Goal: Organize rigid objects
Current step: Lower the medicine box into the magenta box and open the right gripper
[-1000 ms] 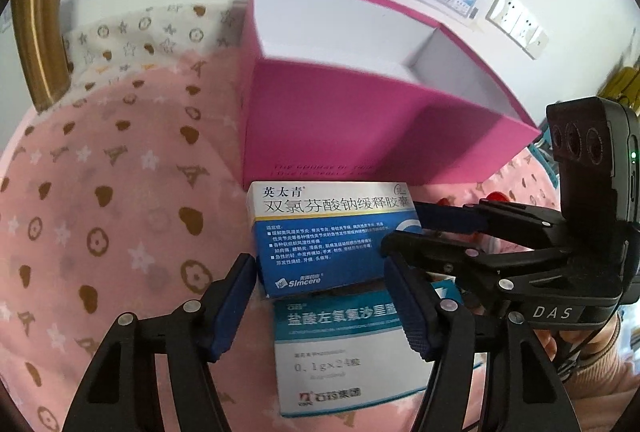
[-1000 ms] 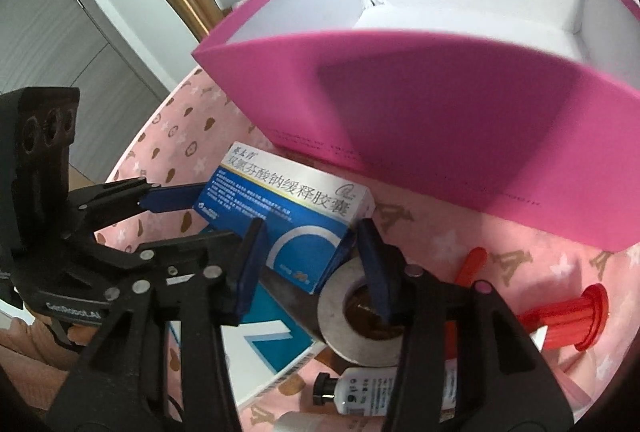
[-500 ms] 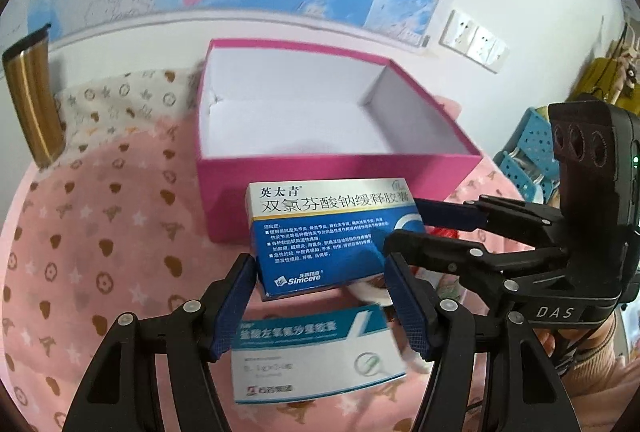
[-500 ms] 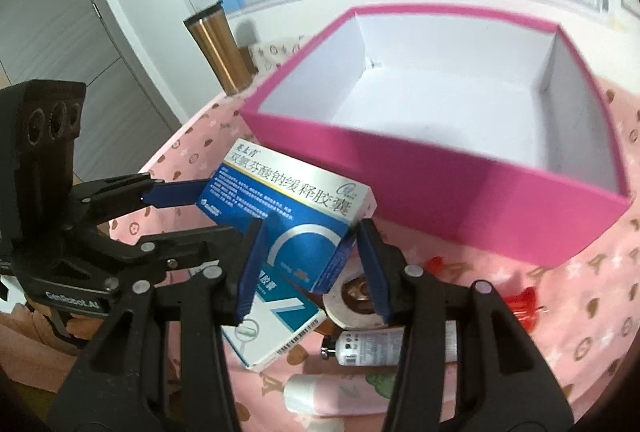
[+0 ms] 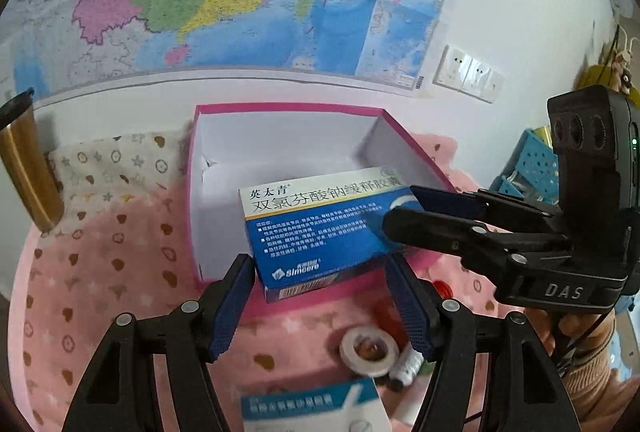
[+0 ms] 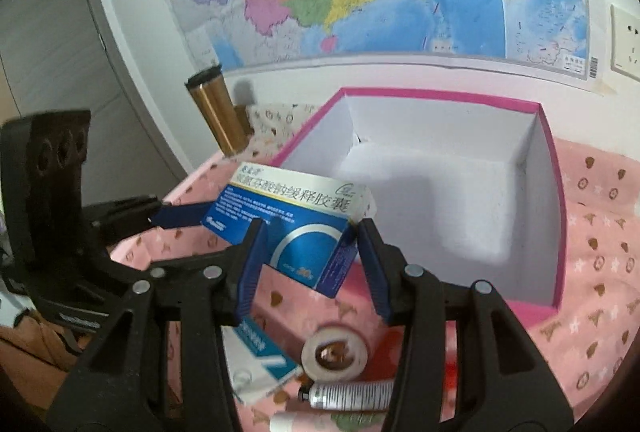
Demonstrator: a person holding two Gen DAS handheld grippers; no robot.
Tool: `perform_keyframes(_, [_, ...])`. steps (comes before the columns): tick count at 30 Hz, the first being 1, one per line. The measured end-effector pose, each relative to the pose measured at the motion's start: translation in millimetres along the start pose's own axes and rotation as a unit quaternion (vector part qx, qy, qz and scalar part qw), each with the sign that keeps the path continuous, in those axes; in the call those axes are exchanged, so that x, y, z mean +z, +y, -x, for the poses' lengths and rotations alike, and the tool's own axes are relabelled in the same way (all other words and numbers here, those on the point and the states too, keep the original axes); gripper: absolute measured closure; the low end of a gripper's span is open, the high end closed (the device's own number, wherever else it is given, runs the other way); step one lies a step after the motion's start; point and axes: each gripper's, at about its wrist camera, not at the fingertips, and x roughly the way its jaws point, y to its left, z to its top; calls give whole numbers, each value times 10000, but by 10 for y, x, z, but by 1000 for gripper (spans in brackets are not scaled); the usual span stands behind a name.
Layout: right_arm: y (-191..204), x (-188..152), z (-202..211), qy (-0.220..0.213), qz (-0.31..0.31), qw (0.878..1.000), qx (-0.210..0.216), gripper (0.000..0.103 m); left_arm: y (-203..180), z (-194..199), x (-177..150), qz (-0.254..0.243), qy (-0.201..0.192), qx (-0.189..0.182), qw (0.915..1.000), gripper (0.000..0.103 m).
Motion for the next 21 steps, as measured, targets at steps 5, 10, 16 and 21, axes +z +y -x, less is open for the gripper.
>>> perform_keyframes(5, [-114, 133, -250, 94, -127, 9999, 13, 53, 93, -154, 140, 38, 55, 197, 9998, 35])
perform_keyframes(10, [-282, 186, -519, 204, -354, 9991, 85, 53, 181, -345, 198, 23, 236, 371, 9990, 35])
perform_keyframes(16, [-463, 123, -818, 528, -671, 9961, 219, 53, 305, -577, 198, 117, 499, 512, 9974, 35])
perform_keyframes(21, [-556, 54, -1023, 787, -866, 9927, 306, 54, 249, -639, 198, -75, 495, 785, 9957, 35])
